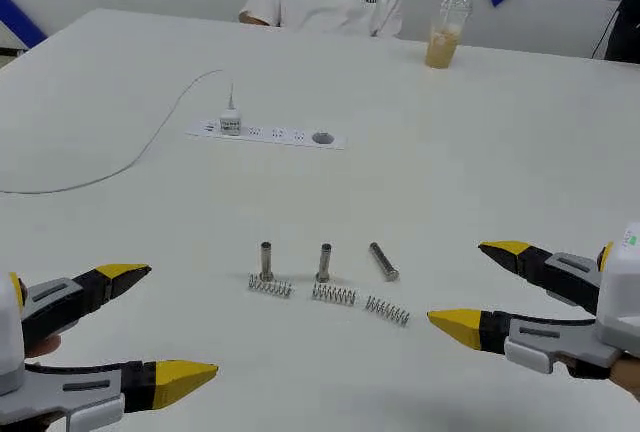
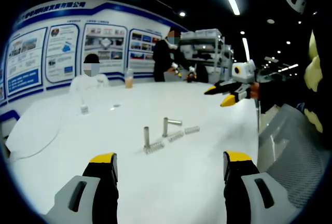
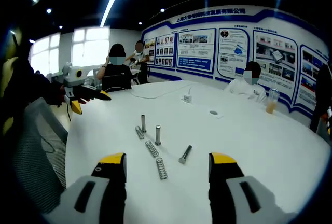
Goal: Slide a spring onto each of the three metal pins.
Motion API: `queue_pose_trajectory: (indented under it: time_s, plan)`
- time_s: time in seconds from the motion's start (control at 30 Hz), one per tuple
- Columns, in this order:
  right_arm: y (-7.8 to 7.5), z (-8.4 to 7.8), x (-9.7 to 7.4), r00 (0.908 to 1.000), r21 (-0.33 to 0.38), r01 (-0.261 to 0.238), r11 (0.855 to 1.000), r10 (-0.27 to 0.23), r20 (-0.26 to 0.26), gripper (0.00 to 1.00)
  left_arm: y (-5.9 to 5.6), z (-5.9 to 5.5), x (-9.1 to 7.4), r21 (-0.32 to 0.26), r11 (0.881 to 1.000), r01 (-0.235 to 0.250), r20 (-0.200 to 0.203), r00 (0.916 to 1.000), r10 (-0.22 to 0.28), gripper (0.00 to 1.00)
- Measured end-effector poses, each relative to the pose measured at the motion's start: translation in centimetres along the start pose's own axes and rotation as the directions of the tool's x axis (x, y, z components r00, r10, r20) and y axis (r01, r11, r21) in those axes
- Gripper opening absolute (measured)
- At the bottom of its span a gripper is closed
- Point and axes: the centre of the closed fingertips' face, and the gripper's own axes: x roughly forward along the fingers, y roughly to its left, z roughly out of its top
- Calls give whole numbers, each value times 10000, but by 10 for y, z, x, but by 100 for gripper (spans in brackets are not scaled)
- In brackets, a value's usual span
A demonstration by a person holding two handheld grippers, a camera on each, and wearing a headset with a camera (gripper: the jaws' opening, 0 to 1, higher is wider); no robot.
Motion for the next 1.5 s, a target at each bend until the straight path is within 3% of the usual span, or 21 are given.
queue_pose_trajectory:
  time_s: [0.73, 1.0, 1.5]
  plan:
    - [-30, 9, 43, 9937, 354, 631, 9974, -595, -949, 45, 1, -2, 2, -37, 10000, 28, -85, 10000, -28, 85]
    - [-38, 5, 65, 9866, 443, 881, 9951, -811, -1413, 37, 0, -2, 3, -38, 10000, 50, -117, 9999, -50, 85]
    - [-52, -15, 102, 9661, 746, 1274, 9890, -1067, -2349, 27, 0, -5, 2, -45, 10000, 30, -195, 9998, -31, 84]
